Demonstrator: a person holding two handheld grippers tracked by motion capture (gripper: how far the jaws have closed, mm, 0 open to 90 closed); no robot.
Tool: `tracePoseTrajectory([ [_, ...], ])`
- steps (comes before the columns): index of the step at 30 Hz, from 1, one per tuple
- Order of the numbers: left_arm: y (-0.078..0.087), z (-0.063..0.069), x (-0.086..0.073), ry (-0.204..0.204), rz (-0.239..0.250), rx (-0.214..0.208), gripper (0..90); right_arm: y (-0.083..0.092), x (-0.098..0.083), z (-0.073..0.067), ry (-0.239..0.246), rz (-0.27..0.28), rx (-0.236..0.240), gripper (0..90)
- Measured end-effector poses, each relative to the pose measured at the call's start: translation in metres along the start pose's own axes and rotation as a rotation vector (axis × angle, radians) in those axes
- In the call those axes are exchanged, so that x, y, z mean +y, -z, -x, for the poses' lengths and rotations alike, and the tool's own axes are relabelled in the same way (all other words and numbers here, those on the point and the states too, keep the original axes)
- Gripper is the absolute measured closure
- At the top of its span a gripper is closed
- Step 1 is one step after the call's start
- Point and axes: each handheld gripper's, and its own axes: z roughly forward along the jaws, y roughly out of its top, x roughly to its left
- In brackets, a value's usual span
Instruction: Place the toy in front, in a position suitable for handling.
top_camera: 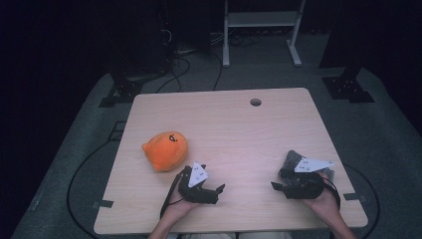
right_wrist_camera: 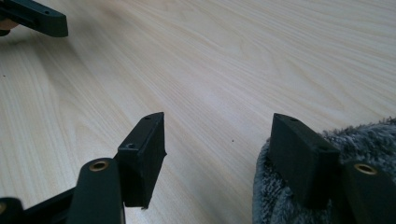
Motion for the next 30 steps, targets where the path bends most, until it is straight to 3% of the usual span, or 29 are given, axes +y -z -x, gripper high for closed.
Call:
tracePoseTrajectory([
  [6,0.002,-0.004,0.001,0.004,0.002,0.005,8.8,-0.002,0.0,0.0,0.002,-0.002,0.004,34.9],
  [8,0.004,-0.007,0.004,0.02,0.019,0.005,8.8,-0.002,0.0,0.0,0.007,0.004,-0.001,35.0],
  [14,0.013,-0.01,0.015,0.01,0.064,0.011,8.8,-0.002,0.002,-0.003,0.009,0.005,-0.005,34.8],
  [17,0.017,-0.01,0.021,-0.001,0.08,-0.002,8.8,-0.002,0.003,-0.004,0.018,0.007,-0.013,34.8],
  [22,0.022,-0.008,0.036,-0.057,0.097,-0.011,8.8,-0.003,0.005,-0.005,0.021,0.011,-0.018,34.8],
  [30,0.033,-0.025,0.053,-0.07,0.124,-0.016,7.9,-0.004,0.003,-0.001,0.007,0.007,-0.019,34.8],
])
